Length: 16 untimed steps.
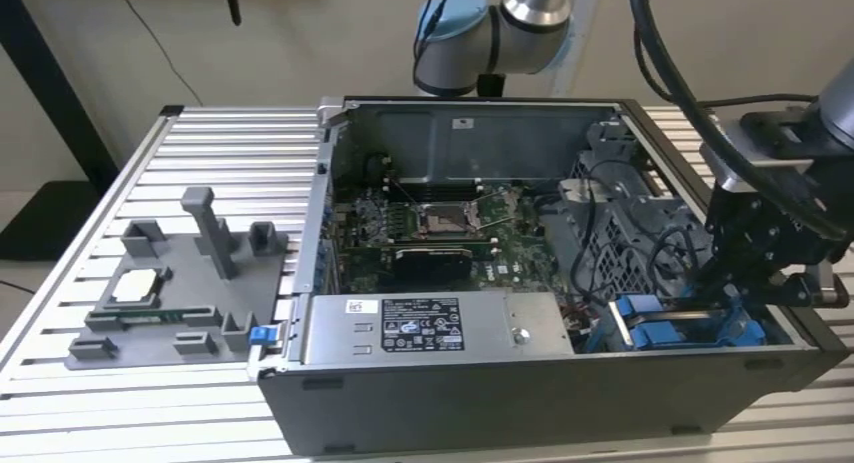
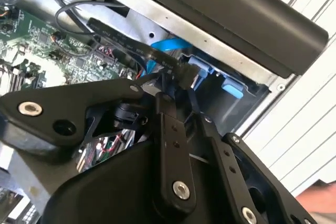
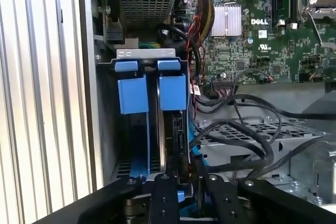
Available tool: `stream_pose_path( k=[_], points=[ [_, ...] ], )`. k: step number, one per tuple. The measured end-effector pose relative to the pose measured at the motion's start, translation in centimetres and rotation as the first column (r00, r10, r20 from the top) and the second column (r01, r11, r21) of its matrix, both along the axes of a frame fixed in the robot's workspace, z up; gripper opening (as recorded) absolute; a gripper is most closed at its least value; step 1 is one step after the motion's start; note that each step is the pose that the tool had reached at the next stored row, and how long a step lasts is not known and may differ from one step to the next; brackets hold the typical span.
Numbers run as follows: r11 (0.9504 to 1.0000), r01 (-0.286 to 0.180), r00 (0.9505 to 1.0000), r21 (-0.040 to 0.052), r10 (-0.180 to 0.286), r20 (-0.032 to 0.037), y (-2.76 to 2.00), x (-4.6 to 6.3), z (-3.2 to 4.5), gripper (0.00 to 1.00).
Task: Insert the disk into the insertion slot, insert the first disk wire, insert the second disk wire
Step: 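Insert the first disk wire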
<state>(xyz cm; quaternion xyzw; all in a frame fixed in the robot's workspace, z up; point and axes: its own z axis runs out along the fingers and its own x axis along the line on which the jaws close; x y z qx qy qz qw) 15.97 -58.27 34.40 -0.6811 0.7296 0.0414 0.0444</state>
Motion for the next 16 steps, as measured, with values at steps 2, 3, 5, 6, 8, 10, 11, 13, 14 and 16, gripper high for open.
stream_pose_path(
  k=[2,3,5,6,8,10,11,13,14,16],
  points=[
    [1.0000,0.000,1.0000,0.0001,0.000,0.0000,0.05,0.00,0.45,0.00],
    [1.0000,0.000,1.0000,0.0006,0.000,0.0000,0.10,-0.01,0.43,0.00],
    [1.0000,0.000,1.0000,0.0002,0.000,0.0003,0.23,-0.02,0.35,0.00],
    [1.0000,0.000,1.0000,0.0001,0.000,0.0004,0.29,-0.04,0.26,0.00],
    [1.0000,0.000,1.0000,0.0002,0.000,0.0007,0.38,-0.05,0.06,1.00],
    [1.0000,0.000,1.0000,0.0000,0.000,0.0009,0.46,-0.07,-0.12,1.00],
    [1.0000,0.000,1.0000,-0.0001,0.000,0.0011,0.50,-0.08,-0.16,1.00],
    [1.0000,0.000,1.0000,0.0005,0.000,0.0012,0.50,-0.09,-0.02,1.00],
    [1.0000,0.000,1.0000,0.0012,0.000,0.0012,0.50,-0.09,0.23,1.00],
    [1.0000,0.001,1.0000,0.0014,-0.001,0.0012,0.50,-0.09,0.71,1.00]
  ],
)
